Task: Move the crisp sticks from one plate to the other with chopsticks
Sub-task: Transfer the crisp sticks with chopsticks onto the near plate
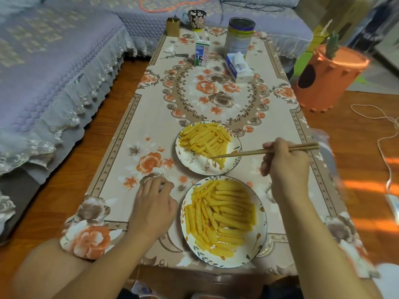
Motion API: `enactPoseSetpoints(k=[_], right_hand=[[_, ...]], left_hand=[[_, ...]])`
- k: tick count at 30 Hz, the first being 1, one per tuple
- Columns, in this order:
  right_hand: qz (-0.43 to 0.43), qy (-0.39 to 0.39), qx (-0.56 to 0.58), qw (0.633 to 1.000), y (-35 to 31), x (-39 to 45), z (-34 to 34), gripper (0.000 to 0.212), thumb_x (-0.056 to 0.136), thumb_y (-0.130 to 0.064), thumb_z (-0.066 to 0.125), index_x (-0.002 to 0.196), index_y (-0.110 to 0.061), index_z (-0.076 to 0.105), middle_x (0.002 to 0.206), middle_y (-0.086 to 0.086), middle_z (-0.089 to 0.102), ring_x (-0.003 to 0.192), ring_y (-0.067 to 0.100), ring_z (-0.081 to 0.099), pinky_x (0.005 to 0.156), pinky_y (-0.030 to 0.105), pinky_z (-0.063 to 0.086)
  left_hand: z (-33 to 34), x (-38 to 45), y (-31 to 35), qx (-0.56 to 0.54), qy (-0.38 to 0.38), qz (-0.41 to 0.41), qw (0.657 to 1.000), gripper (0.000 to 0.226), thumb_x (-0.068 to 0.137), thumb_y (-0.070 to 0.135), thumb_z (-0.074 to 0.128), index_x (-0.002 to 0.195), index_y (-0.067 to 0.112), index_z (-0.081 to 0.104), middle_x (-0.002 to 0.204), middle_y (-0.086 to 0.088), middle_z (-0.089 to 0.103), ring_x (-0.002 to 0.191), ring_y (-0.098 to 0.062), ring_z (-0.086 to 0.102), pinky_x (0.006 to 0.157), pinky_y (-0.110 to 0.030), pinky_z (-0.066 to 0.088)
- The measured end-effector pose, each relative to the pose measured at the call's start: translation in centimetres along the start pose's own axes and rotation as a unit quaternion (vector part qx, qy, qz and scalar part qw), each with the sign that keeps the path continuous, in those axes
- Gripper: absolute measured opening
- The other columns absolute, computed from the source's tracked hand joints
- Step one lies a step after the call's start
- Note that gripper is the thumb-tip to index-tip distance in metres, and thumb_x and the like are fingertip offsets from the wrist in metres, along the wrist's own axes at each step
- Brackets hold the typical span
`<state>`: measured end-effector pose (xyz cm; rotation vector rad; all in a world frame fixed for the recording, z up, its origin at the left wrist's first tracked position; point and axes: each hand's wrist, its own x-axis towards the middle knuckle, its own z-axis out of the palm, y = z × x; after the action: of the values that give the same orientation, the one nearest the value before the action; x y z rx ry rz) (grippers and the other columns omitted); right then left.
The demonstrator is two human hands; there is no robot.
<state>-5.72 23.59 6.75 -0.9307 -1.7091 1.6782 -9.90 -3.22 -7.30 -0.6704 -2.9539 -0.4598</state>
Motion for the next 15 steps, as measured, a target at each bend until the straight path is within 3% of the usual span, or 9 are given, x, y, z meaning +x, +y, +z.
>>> enactPoseSetpoints(k=[7, 11, 15], right_hand=[[0.096, -0.046, 0.047, 0.993, -0.8, 0.8, -6.1, 0.035, 0.107, -0.017, 0.043, 0.082, -0.003, 0.063, 0.056, 0.003, 0.047, 0.042, 0.012, 0.040, 0.038, 0.022, 0.032], [0.069, -0.085, 0.031, 0.993, -1.4, 0.8, -8.5, 0.038, 0.107, -0.015, 0.045, 0.077, -0.002, 0.062, 0.051, 0.003, 0.048, 0.041, 0.011, 0.037, 0.037, 0.021, 0.027], [0.030, -0.159, -0.034, 0.986, 0.4, 0.6, -9.6, 0.043, 0.108, -0.021, 0.048, 0.075, -0.006, 0.071, 0.053, 0.003, 0.048, 0.045, 0.012, 0.032, 0.046, 0.029, 0.017]], left_hand=[[0.3, -0.3, 0.2, -0.020, 0.004, 0.002, 1.000, 0.035, 0.090, 0.022, 0.044, 0.116, 0.014, 0.066, 0.120, -0.002, 0.055, 0.118, -0.024, 0.046, 0.097, -0.043, 0.047], [0.1, -0.3, 0.4, -0.025, -0.008, -0.006, 1.000, 0.036, 0.091, 0.024, 0.043, 0.119, 0.016, 0.065, 0.123, 0.000, 0.055, 0.121, -0.022, 0.046, 0.099, -0.043, 0.046], [0.2, -0.4, 0.2, -0.024, -0.014, -0.005, 1.000, 0.029, 0.094, 0.018, 0.054, 0.120, 0.016, 0.065, 0.123, 0.000, 0.054, 0.122, -0.022, 0.045, 0.100, -0.043, 0.046]])
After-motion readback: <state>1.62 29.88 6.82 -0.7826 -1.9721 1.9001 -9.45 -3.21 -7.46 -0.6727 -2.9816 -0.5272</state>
